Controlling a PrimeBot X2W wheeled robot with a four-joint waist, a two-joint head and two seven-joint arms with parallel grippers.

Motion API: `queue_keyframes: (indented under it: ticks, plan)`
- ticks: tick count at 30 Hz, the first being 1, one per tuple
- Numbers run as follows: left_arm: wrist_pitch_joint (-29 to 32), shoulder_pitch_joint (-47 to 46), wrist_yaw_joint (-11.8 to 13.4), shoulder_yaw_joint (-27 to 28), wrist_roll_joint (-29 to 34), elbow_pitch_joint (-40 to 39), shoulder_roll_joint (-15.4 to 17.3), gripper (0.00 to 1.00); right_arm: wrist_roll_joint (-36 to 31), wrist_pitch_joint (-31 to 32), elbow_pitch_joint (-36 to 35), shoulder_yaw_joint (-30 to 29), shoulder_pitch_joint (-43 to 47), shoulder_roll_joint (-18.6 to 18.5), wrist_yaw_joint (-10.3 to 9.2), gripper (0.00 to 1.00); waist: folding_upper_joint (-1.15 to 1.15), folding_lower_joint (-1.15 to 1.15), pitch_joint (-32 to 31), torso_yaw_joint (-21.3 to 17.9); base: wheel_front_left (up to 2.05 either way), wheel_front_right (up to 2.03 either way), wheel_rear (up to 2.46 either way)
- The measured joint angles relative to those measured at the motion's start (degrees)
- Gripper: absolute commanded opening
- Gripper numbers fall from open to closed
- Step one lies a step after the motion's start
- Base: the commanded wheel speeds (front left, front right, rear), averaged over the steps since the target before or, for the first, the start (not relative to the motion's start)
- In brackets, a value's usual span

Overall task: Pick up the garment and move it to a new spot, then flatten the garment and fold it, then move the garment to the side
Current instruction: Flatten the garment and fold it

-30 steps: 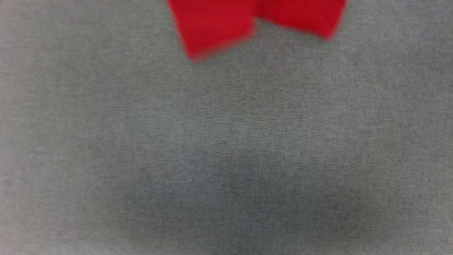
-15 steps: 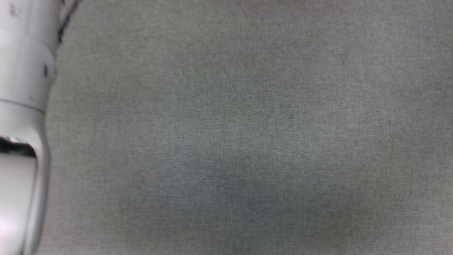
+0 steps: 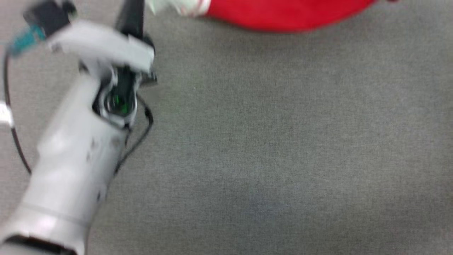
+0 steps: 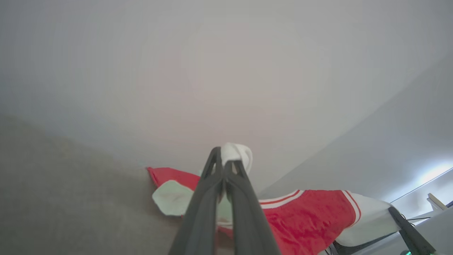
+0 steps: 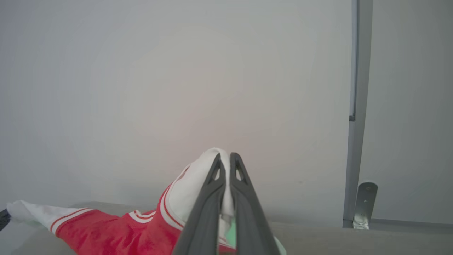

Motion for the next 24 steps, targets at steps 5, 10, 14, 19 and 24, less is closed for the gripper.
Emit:
queue_keyframes:
  ticks: [5, 10, 14, 19, 24]
  plan:
    - [-0.53, 11.93, 0.0, -0.05, -1.47, -8.17, 2.5, 0.0, 1.98, -0.07, -6.99, -0.78, 10.07, -4.98, 0.0, 0.0, 0.0, 0.0, -3.12, 0.24, 0.0, 0.0, 0.0]
    - [-0.97, 22.17, 0.47, -0.07, -1.75, -16.06, 4.66, 0.0, 2.6, -0.08, -13.54, -2.41, 18.73, -8.89, 0.0, 0.0, 0.0, 0.0, -5.64, 0.28, 0.0, 0.0, 0.0]
    - [-1.09, 29.7, 2.69, 0.92, -1.77, -22.79, 5.5, 0.0, 2.77, -0.08, -18.42, -3.19, 25.98, -12.63, 0.0, 0.0, 0.0, 0.0, -7.28, 0.36, 0.0, 0.0, 0.0]
    - [-1.26, 40.46, 5.9, 3.55, -1.67, -31.41, 7.09, 0.0, 2.71, -0.08, -22.95, -4.69, 34.35, -15.47, 0.0, 0.0, 0.0, 0.0, -8.97, 0.14, 0.0, 0.0, 0.0]
    - [-1.48, 50.32, 8.73, 8.46, -1.66, -40.21, 7.59, 0.0, 1.89, -0.08, -26.38, -6.87, 41.68, -17.19, 0.0, 0.0, 0.0, 0.0, -10.08, -0.44, 0.0, 0.0, 0.0]
